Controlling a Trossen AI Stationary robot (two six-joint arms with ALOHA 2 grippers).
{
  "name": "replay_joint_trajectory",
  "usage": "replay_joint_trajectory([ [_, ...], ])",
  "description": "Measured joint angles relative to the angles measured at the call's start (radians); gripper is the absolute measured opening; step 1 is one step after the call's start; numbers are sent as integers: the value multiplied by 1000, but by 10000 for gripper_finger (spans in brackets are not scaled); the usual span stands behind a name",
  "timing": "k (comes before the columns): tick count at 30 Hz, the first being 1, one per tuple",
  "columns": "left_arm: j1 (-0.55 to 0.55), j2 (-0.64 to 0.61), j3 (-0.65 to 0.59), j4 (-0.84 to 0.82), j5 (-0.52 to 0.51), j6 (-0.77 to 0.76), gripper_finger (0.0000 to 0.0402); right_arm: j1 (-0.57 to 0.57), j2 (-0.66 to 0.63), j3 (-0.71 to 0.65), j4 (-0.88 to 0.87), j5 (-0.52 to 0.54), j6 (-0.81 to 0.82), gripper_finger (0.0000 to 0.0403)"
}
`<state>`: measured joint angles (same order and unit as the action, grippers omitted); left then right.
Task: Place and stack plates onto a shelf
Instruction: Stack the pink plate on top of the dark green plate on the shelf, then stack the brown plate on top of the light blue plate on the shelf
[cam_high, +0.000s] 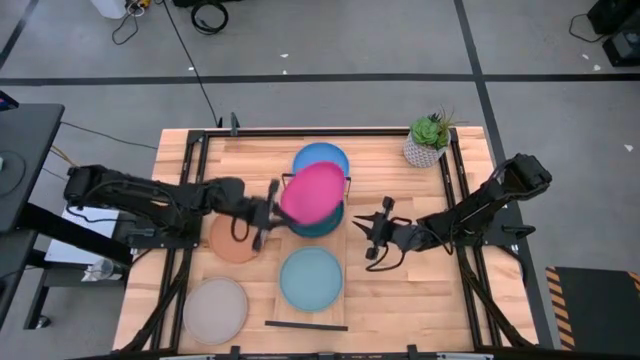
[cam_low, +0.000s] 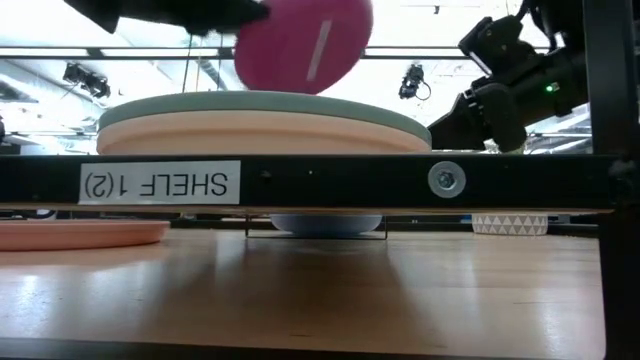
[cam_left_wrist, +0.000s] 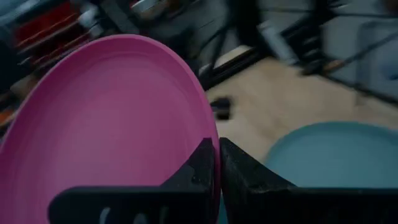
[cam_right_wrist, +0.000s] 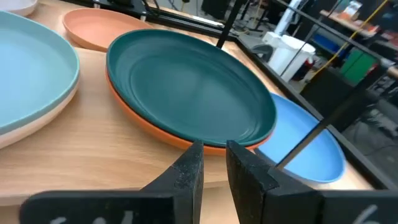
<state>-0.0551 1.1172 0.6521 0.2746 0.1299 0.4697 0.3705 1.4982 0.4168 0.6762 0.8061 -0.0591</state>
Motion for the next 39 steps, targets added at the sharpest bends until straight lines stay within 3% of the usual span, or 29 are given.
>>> replay_joint_trajectory([
  [9, -120, 119, 0, -57, 4, -19, 19, 83, 0, 0, -26, 202, -16, 75],
  [16, -105, 256, 14, -62, -162, -84, 22, 108, 0, 0, -14, 215, -22, 75],
  [22, -109, 282, 18, -77, -272, -149, 99, 120, 0, 0, -18, 214, -13, 75],
  [26, -116, 233, 29, -190, -320, -223, 158, 120, 0, 0, -19, 210, -12, 75],
  [32, -168, 122, 108, -465, -277, -501, 178, 120, 0, 0, -22, 218, -23, 75],
  [39, -253, 123, 109, -839, -173, -1032, 180, 119, 0, 0, -20, 221, -48, 75],
])
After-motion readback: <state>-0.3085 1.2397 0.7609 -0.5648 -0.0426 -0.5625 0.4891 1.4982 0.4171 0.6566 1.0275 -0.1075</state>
